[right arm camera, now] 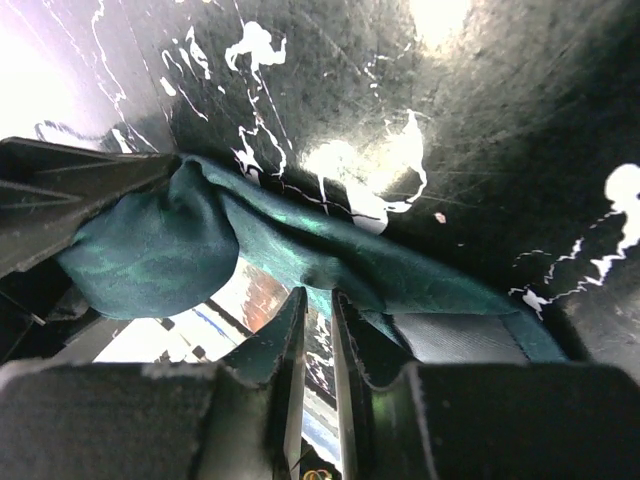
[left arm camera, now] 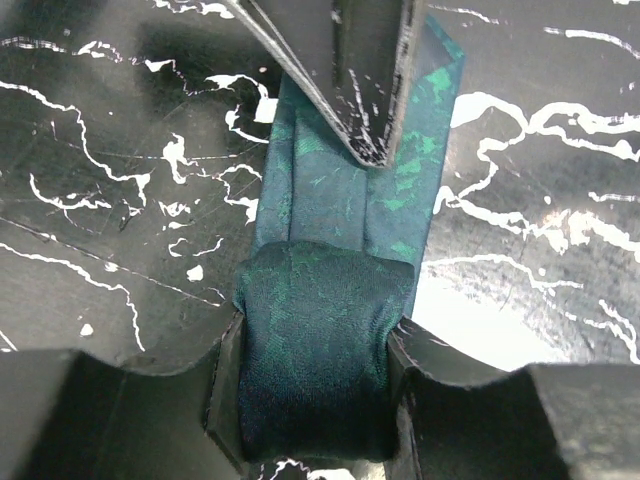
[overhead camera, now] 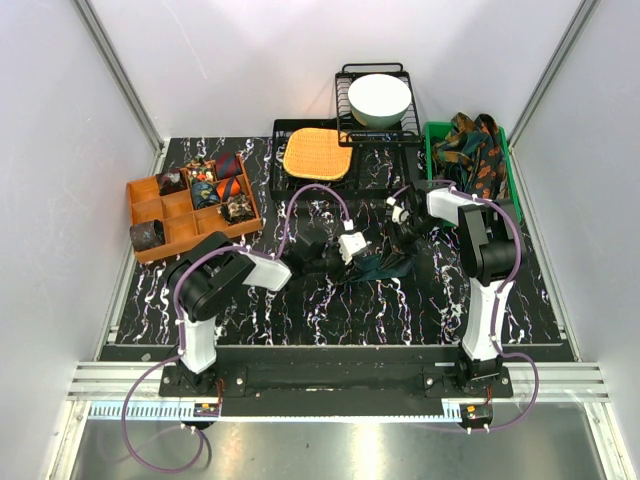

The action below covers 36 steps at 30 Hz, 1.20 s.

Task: Roll the ties
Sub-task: Roll the tie at the center of the board.

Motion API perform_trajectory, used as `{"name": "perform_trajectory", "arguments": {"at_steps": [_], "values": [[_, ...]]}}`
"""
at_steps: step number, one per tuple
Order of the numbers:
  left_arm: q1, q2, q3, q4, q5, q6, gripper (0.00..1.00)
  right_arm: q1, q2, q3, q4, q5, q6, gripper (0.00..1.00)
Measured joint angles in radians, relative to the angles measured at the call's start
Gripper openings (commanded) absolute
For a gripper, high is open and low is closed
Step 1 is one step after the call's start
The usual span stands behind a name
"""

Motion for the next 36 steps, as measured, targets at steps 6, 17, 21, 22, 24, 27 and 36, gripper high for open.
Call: {"name": "perform_trajectory", "arguments": {"at_steps": [6,17,21,22,24,27,36], "values": [[0.003,-0.022,0.001,-0.047,0.045,0.107,0.24,0.002,0.001,-0.005,0.005,0.0,0.015,0.21],[0.014,-0.072,0.03,-0.191,0.168,0.192,0.28,0.004,0.003,-0.023,0.005,-0.021,0.036,0.21],[0.013,-0.034,0.093,-0.303,0.133,0.219,0.28,0.004,-0.002,-0.036,0.007,-0.027,0.036,0.21],[0.012,-0.024,0.111,-0.318,0.129,0.222,0.29,0.004,-0.007,-0.042,0.008,-0.026,0.036,0.21],[0.007,-0.017,0.137,-0.352,0.108,0.24,0.28,0.004,-0.021,-0.059,0.013,-0.02,0.035,0.21],[-0.003,-0.017,0.15,-0.377,0.09,0.272,0.29,0.003,-0.037,-0.088,0.012,-0.01,0.031,0.26],[-0.03,0.0,0.186,-0.403,0.044,0.325,0.35,-0.016,-0.116,-0.103,0.083,-0.135,0.067,0.52]]}}
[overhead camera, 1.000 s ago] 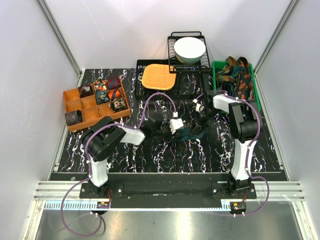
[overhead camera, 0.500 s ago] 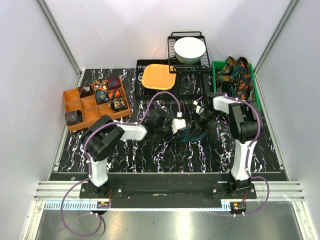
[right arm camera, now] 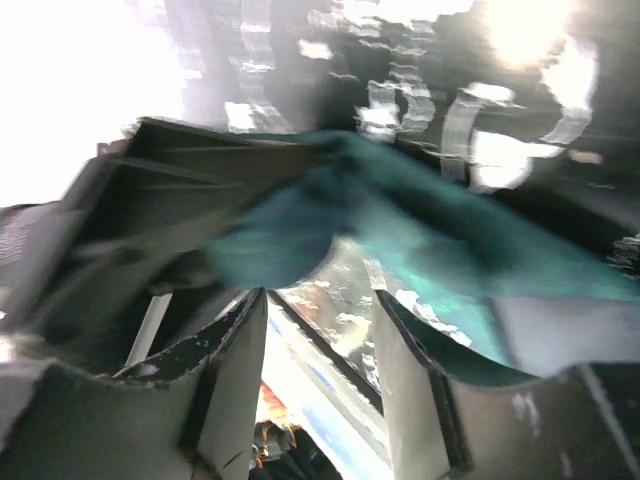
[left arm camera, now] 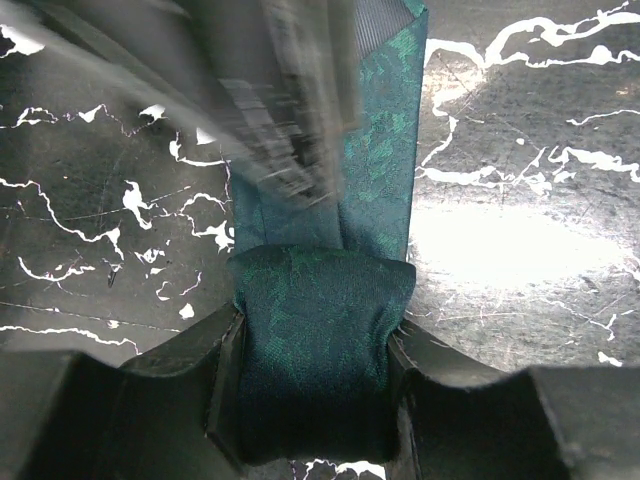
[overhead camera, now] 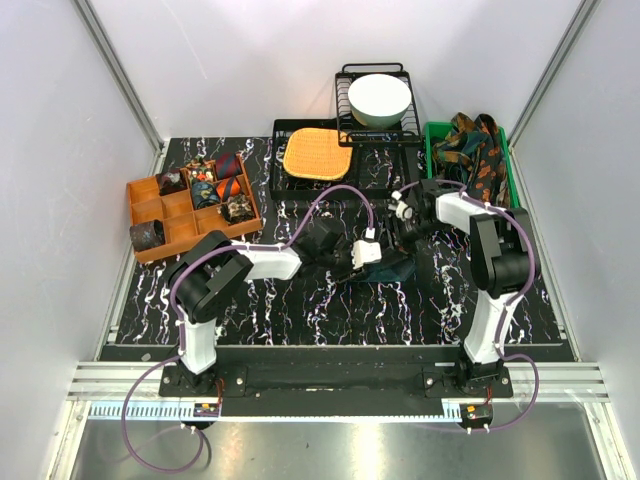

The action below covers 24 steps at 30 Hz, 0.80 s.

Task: Roll the ties
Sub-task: Roll the tie at the center of the board.

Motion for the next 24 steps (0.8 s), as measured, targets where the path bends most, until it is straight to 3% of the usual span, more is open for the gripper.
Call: {"name": "perform_trajectory", "arguments": {"at_steps": [6,17,20,21,23,24], "values": [[-0.006,0.001,0.006,-0.008,-0.009,0.011,0.37,0.002,-0.06,-0.028,0.09,-0.116,0.039,0.51],[-0.007,0.002,0.01,-0.015,-0.007,0.011,0.38,0.073,-0.029,-0.044,0.132,-0.119,0.019,0.5],[-0.007,0.003,0.013,-0.019,-0.005,0.011,0.39,0.078,-0.027,-0.053,0.134,-0.117,0.014,0.36],[-0.007,0.003,0.015,-0.021,-0.005,0.01,0.39,0.079,-0.027,-0.055,0.135,-0.116,0.011,0.22],[-0.007,0.005,0.018,-0.026,-0.004,0.01,0.39,0.079,-0.027,-0.06,0.136,-0.116,0.01,0.13],[-0.007,0.005,0.018,-0.026,-0.003,0.01,0.4,0.079,-0.027,-0.061,0.135,-0.114,0.012,0.02]]}}
